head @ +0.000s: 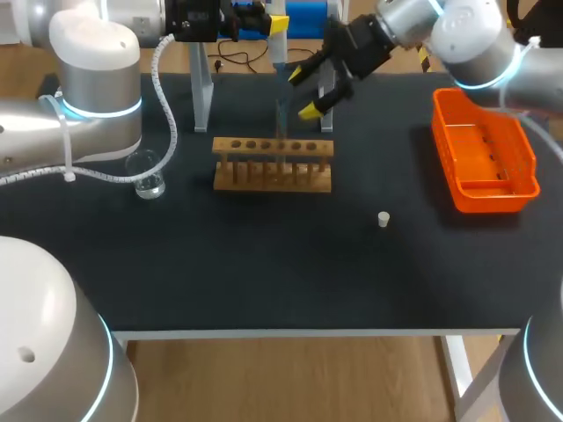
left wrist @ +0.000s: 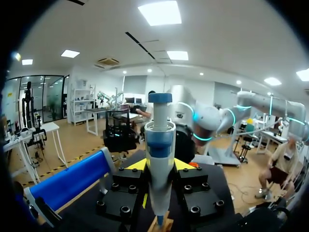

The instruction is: Invert the test tube, pick up the pipette, mount the tip to pipette, aspirate from beaker and dispense into the tube, eject the tip, return the pipette, and cap with the stopper.

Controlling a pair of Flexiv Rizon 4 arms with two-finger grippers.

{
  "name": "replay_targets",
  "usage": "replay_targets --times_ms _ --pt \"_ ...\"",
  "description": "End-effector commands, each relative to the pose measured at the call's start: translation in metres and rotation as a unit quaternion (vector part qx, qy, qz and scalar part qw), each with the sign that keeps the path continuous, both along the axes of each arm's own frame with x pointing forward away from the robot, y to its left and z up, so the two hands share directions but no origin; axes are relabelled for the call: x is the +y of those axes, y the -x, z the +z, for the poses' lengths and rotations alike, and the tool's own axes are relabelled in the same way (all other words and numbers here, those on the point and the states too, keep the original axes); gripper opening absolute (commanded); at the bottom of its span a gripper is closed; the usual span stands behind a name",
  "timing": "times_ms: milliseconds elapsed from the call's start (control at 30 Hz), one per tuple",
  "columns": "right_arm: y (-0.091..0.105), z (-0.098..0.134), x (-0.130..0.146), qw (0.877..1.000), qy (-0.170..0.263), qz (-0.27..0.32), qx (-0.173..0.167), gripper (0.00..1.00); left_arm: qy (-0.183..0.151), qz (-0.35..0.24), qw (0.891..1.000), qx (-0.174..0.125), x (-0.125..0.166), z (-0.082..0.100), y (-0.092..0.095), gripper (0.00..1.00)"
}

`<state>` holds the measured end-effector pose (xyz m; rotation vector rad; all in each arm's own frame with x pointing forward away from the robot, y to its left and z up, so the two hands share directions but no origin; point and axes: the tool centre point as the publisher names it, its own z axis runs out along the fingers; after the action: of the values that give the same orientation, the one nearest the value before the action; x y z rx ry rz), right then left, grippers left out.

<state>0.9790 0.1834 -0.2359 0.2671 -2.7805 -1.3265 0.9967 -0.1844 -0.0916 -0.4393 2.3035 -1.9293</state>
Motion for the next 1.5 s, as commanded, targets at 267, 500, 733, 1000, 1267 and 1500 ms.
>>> replay_targets --times_ms 267,500,733,1000,1267,1500 --pt "0.029 0.063 -0.066 0.997 -0.011 -0.059 -0.041 1.00 0.001 0.002 1.000 -0.001 -0.001 0.000 0.001 0.00" --pt "0.032 0.100 -0.081 0.994 -0.027 -0.092 -0.053 1.00 0.001 0.002 1.000 -0.001 -0.001 0.000 0.001 0.00" --pt "0.012 0.152 -0.078 0.992 -0.056 -0.096 -0.059 1.00 0.001 0.002 1.000 -0.001 -0.001 0.000 0.001 0.00" --pt "0.000 0.205 -0.054 0.992 -0.084 -0.058 -0.075 1.00 0.001 0.002 1.000 -0.001 -0.001 0.000 0.001 0.00" --pt "-0.005 0.229 -0.030 0.994 -0.077 -0.050 -0.060 0.96 0.001 0.002 1.000 -0.001 -0.001 0.000 0.001 0.00" --pt "-0.011 0.238 -0.017 0.994 -0.081 -0.070 -0.030 0.13 0.001 0.002 1.000 -0.001 -0.001 0.000 0.001 0.00"
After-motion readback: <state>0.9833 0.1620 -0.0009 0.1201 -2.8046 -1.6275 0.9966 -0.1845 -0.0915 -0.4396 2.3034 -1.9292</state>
